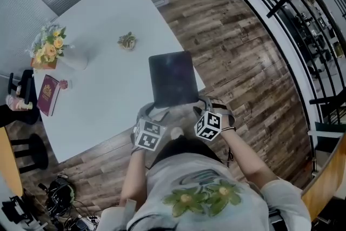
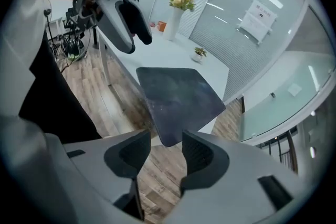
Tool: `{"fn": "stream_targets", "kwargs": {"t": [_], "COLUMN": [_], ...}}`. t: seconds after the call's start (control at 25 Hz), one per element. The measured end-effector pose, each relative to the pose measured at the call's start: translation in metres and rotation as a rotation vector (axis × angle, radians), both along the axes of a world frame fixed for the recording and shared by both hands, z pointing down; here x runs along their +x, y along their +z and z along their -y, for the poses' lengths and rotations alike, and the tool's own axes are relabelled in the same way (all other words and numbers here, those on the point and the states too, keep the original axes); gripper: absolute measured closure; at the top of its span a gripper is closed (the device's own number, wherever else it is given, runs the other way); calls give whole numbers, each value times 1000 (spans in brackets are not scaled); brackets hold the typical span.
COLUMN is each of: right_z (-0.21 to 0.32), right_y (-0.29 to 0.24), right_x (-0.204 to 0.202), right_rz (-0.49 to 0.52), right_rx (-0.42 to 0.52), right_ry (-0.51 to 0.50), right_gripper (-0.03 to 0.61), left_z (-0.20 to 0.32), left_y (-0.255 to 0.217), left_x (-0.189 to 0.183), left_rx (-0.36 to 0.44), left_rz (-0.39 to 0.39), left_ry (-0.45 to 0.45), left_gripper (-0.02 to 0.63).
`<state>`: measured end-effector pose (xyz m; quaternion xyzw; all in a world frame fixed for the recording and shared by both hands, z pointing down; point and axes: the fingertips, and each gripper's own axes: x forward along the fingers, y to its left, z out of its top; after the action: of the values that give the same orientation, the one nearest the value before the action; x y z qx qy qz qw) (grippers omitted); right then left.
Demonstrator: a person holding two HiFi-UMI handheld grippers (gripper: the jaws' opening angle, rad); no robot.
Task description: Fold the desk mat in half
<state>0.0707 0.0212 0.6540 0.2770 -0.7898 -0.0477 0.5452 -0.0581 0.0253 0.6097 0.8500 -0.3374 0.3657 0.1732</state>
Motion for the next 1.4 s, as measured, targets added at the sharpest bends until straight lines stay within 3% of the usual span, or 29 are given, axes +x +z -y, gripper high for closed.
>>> {"fn": "stream_targets", "kwargs": {"t": [0.36, 0.6, 0.76, 1.4], "right_z": [11, 10, 9, 22], "right_y": [36, 31, 23, -20], "right_x": [0, -2, -4, -7], "right_rz": [-190, -193, -171, 35], "right_rx": [85, 100, 103, 28], "right_ry": [-115, -123, -111, -38], "right_gripper": [402, 506, 543, 551], "left_z": [1, 0, 1, 9], "left_y": [31, 43, 46, 64], "left_x": [5, 3, 0, -7], "left_rx": [-47, -62, -57, -20], "left_rz": [11, 40, 48, 194], "left_ry": [26, 34, 30, 61], "left_gripper": [374, 373, 373, 374]}}
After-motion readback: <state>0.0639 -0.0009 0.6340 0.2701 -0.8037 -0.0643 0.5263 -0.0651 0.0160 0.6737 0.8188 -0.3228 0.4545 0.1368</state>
